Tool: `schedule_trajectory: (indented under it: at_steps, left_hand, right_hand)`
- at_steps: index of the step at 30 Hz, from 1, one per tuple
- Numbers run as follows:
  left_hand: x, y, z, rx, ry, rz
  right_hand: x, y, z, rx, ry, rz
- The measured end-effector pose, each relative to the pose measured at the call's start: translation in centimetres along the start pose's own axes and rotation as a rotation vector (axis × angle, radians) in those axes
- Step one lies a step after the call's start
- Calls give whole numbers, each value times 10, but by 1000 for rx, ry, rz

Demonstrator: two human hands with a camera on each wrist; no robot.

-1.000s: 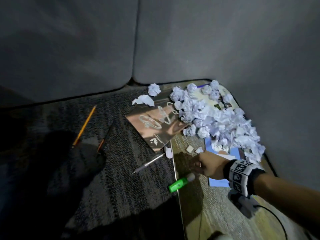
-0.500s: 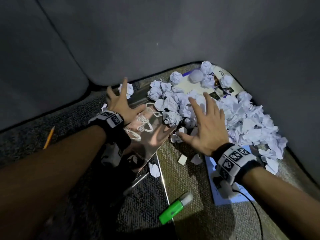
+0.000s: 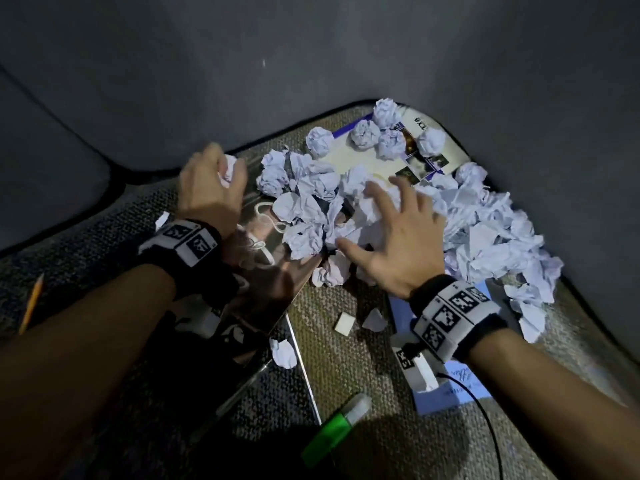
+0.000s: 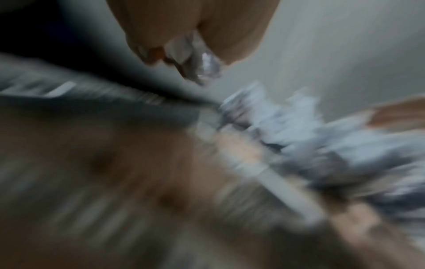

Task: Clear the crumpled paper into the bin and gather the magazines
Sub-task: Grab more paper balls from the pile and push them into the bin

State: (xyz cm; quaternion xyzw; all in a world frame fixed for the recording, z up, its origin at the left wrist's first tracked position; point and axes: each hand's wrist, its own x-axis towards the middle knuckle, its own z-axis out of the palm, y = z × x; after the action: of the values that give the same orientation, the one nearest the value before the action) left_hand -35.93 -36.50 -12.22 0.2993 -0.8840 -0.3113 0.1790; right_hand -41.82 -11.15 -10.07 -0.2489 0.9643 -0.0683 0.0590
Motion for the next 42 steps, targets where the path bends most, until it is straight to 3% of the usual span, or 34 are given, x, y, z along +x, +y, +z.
schedule_trajectory:
  at_steps: [2,5,9,13,17,20,24,33,38,42]
  left_hand:
    - [-4,32,-3,-26,-77,39]
    - [0,57,15,40,-204,112]
    - [-2,61,52,279,-345,122]
    - [-19,58,73,243,-415,131]
    - [-19,54,76,233,-434,240]
    - [-12,57,76,183,-448,246]
    - [-6,58,76,85,-463,262]
    - [-8,70,46,-149,-367,264]
    - [-13,64,30,-182,-398,195]
    - [-20,56,5,-309,-382,127]
  right_hand:
    - [4,14,-1,-5,22,67]
    - [5,31,11,74,-191,209]
    - [-10,32,17,108,-255,147]
    - [-13,37,20,86,-238,127]
    - [-1,33,29,12,-155,131]
    - [8,33,32,-22,-74,116]
    - [16,42,35,-46,-73,29]
    - [6,39,13,190,20,-96]
    - [3,41,-13,420,140,-20]
    - [0,29,-41,466,140,-47]
